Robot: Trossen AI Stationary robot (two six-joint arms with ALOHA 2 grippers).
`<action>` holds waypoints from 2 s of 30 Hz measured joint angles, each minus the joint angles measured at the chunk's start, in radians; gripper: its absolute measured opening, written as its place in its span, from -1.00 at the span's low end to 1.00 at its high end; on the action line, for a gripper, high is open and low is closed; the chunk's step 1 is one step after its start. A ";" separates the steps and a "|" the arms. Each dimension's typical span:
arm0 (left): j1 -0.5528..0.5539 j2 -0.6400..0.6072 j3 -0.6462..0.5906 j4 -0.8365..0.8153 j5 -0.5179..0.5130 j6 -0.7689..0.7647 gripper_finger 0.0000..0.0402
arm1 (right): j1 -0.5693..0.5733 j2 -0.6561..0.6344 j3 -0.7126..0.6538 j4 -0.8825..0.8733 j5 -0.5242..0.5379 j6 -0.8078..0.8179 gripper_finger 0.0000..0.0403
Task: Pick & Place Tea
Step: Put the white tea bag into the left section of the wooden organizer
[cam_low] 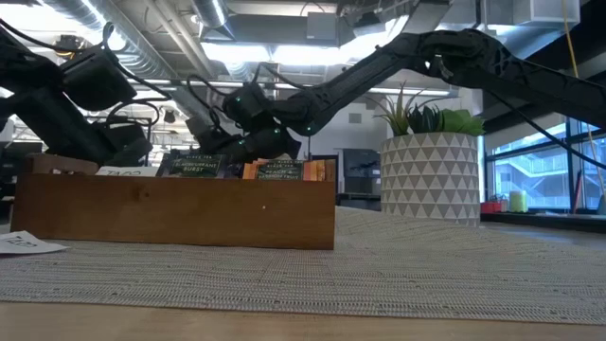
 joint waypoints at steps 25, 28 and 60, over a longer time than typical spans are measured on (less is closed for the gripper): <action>0.000 -0.049 0.014 0.012 0.057 0.068 -0.22 | -0.021 -0.005 0.002 -0.017 -0.007 -0.055 -0.91; 0.000 -0.089 0.037 0.006 0.098 0.109 -0.22 | -0.034 -0.016 0.002 -0.054 -0.055 -0.089 -0.94; -0.003 -0.289 0.177 0.068 0.408 0.128 -0.22 | 0.270 -0.454 -0.006 -0.875 0.383 -0.611 -0.95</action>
